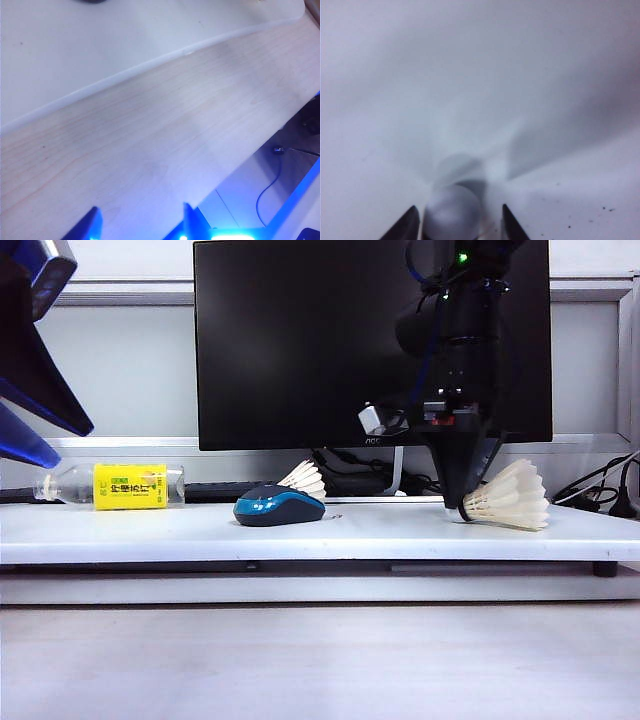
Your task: Stack the badminton balls on the table vertically.
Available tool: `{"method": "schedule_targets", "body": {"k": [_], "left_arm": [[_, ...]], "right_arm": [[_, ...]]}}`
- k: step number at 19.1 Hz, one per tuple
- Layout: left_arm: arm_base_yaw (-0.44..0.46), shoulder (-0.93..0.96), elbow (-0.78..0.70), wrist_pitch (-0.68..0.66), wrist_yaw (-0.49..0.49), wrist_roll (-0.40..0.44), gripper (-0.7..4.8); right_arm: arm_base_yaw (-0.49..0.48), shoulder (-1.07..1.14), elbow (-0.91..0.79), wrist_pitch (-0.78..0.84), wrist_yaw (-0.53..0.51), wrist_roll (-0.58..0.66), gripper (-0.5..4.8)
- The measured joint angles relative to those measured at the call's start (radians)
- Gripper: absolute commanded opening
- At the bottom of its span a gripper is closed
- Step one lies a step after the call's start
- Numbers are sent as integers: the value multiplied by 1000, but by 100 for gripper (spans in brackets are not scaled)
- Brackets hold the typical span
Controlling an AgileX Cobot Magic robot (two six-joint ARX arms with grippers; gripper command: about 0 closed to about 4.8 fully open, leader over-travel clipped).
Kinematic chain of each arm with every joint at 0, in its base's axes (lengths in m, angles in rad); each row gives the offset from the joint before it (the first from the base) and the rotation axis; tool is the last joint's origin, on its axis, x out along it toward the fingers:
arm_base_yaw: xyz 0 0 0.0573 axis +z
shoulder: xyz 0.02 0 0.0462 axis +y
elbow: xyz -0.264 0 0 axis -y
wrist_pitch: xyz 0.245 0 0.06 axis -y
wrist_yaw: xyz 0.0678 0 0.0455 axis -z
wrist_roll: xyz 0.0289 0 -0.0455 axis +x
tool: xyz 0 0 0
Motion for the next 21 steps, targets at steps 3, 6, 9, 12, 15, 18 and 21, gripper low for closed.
{"method": "schedule_targets", "body": {"k": [3, 6, 9, 12, 15, 18, 21], "left_arm": [[0, 0, 0, 0, 0, 0, 220], [0, 0, 0, 0, 0, 0, 220], [0, 0, 0, 0, 0, 3, 220], [0, 0, 0, 0, 0, 5, 220], [0, 0, 0, 1, 0, 6, 220], [0, 0, 0, 1, 0, 6, 220], [0, 0, 0, 1, 0, 6, 220]], "right_arm": [[0, 20, 0, 0, 0, 6, 198], [0, 36, 1, 0, 0, 14, 197], [0, 40, 4, 2, 1, 17, 141], [0, 40, 5, 9, 3, 18, 115], [0, 40, 5, 14, 3, 18, 115], [0, 41, 5, 24, 3, 22, 115], [0, 45, 18, 58, -7, 57, 115]]}}
